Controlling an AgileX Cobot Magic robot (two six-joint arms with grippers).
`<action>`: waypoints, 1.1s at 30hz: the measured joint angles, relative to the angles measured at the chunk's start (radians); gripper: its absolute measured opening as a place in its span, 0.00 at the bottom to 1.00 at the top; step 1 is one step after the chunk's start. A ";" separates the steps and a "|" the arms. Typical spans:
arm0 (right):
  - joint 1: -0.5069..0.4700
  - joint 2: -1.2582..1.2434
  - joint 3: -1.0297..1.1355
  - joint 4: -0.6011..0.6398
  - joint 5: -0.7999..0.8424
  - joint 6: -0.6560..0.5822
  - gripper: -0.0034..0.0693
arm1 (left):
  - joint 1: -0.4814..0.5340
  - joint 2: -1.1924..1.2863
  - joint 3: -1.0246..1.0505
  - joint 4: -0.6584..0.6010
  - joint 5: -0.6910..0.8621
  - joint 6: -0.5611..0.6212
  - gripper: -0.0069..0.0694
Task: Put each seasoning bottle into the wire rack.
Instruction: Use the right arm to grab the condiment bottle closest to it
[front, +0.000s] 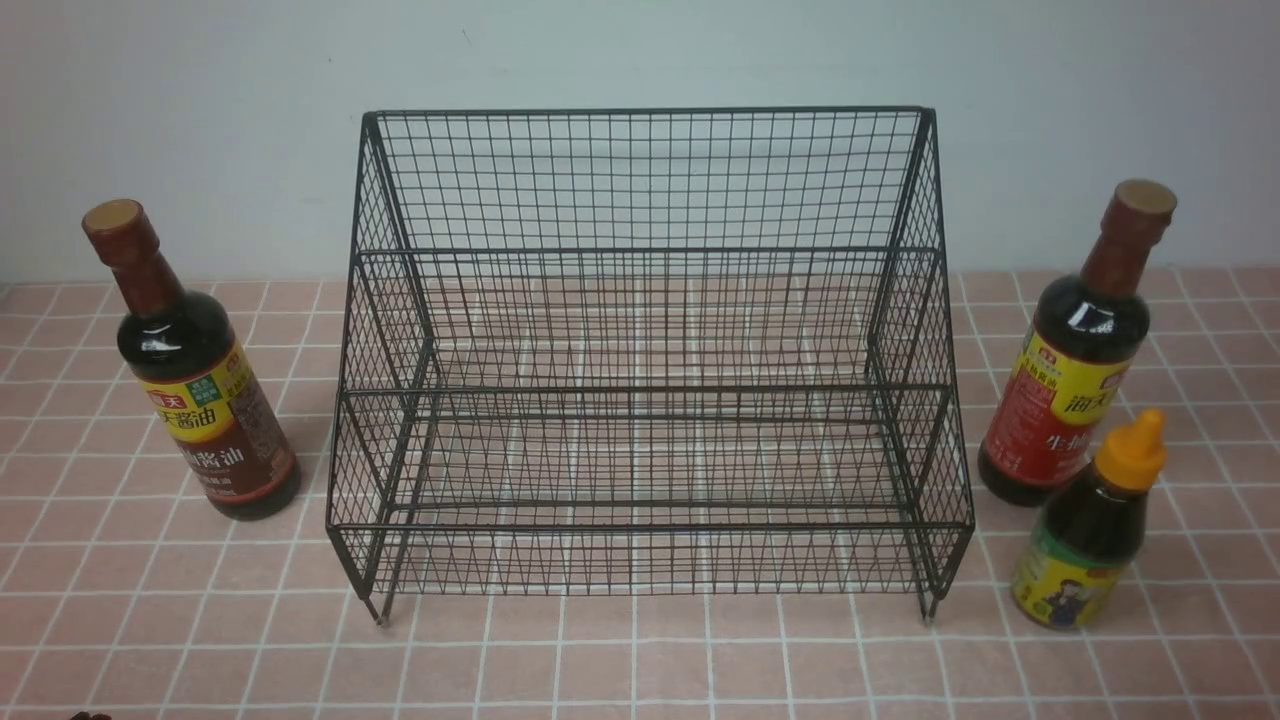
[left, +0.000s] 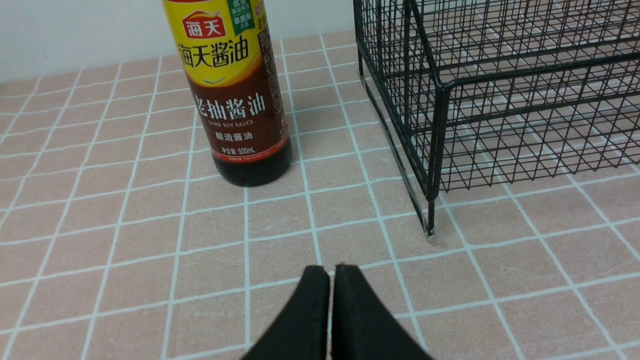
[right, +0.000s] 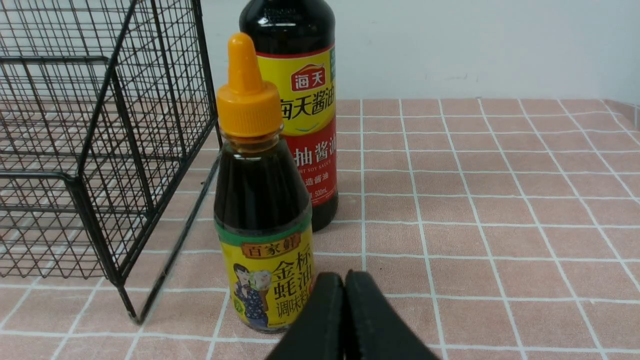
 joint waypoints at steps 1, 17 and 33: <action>0.000 0.000 0.000 0.000 0.000 0.000 0.03 | 0.000 0.000 0.000 0.000 0.000 0.000 0.08; 0.000 0.000 0.009 0.265 -0.376 0.128 0.03 | 0.000 0.000 0.000 0.000 0.000 0.000 0.08; 0.000 0.174 -0.065 -0.022 -0.558 0.316 0.04 | 0.000 0.000 0.000 0.000 0.000 0.000 0.08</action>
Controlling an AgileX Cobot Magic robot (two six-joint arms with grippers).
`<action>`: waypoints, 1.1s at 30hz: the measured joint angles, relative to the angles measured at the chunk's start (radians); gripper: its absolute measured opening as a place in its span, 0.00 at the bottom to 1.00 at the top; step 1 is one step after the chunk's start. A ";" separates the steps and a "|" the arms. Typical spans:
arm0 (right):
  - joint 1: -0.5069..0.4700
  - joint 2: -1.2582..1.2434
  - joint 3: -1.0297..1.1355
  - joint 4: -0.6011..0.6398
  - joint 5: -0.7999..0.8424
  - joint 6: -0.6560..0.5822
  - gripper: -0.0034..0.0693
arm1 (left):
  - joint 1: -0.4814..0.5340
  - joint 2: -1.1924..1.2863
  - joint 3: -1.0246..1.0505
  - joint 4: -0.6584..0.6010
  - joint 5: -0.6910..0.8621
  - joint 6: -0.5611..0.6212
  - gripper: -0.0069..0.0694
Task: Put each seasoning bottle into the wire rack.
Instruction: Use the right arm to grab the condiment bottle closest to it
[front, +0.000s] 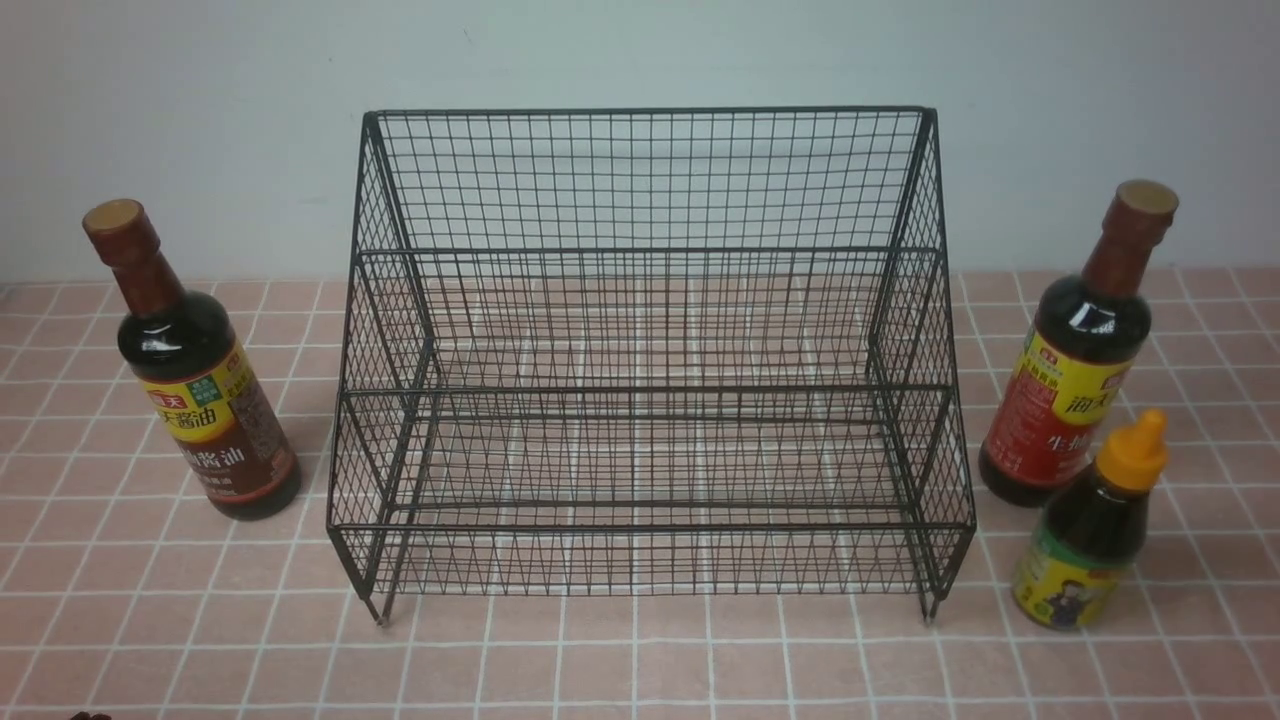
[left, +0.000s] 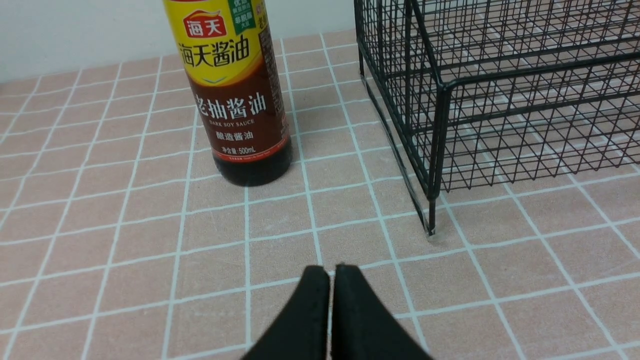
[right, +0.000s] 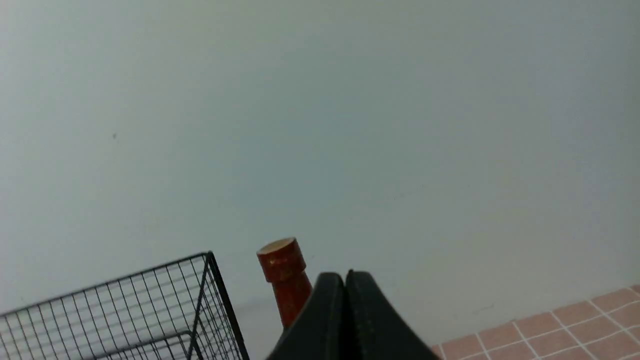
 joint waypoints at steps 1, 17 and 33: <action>0.001 0.076 -0.036 -0.049 -0.008 0.017 0.05 | 0.000 0.000 0.000 0.000 0.000 0.000 0.08; 0.181 0.850 -0.189 -0.315 -0.386 -0.018 0.46 | 0.000 0.000 0.000 0.000 0.000 0.000 0.08; 0.181 1.244 -0.198 -0.176 -0.591 -0.165 0.45 | 0.000 0.000 0.000 0.000 0.000 0.000 0.08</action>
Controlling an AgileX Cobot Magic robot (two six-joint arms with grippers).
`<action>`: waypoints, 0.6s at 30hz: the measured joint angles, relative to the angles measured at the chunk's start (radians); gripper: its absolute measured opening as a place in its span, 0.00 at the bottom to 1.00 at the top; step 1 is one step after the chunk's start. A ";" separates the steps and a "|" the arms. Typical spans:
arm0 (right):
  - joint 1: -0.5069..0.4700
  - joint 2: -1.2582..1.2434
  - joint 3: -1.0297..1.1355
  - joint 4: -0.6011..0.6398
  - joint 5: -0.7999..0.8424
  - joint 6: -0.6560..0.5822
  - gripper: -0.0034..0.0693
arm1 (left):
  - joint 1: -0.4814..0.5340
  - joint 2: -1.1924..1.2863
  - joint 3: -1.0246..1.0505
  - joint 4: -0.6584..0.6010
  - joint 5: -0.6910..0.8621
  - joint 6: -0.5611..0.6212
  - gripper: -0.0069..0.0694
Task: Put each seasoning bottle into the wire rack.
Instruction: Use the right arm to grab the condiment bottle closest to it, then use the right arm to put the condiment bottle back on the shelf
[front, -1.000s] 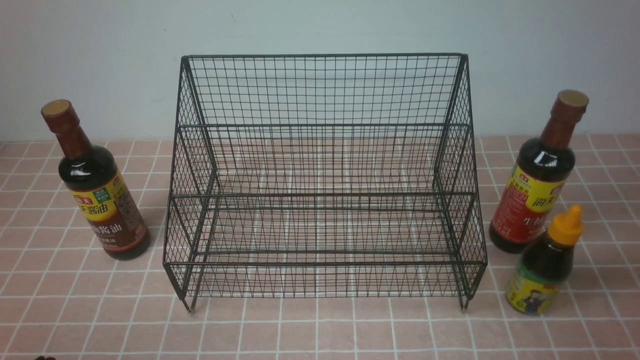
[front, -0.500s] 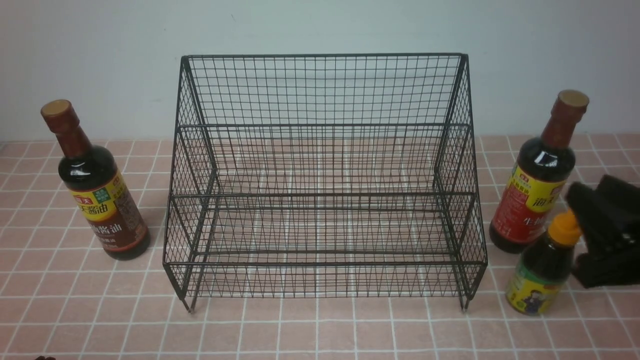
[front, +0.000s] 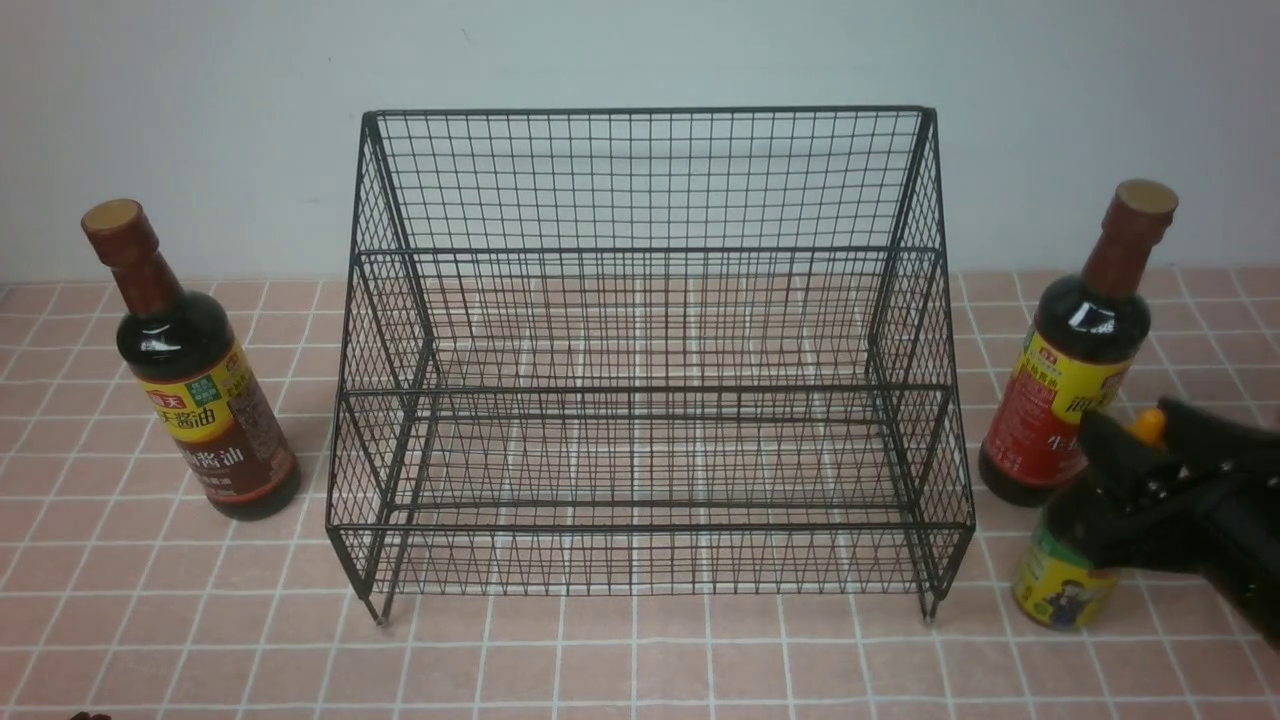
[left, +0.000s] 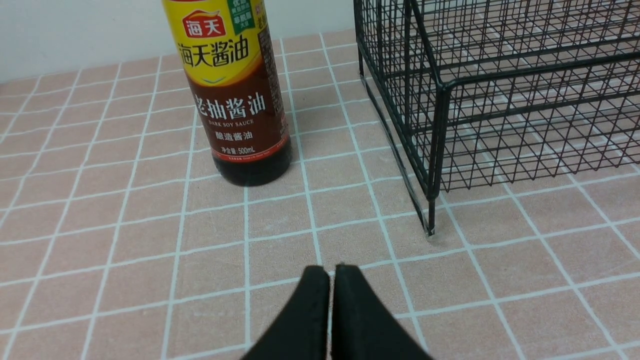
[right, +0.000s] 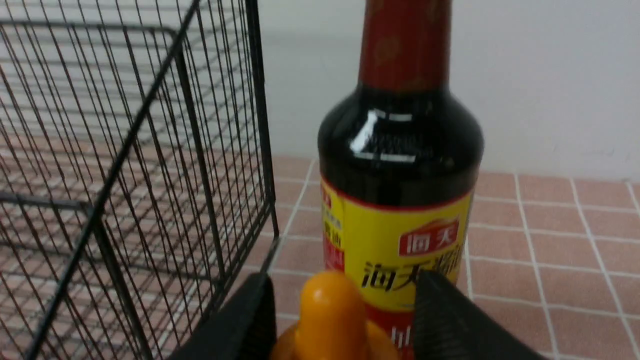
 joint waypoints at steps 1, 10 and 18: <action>0.000 0.010 -0.003 -0.013 -0.014 -0.006 0.42 | 0.000 0.000 0.000 0.000 0.000 0.000 0.08; 0.001 -0.222 0.001 -0.069 0.152 -0.076 0.42 | 0.000 0.000 0.000 0.000 0.000 0.000 0.08; 0.001 -0.633 -0.084 -0.137 0.338 0.050 0.42 | 0.000 0.000 0.000 0.000 0.000 0.000 0.08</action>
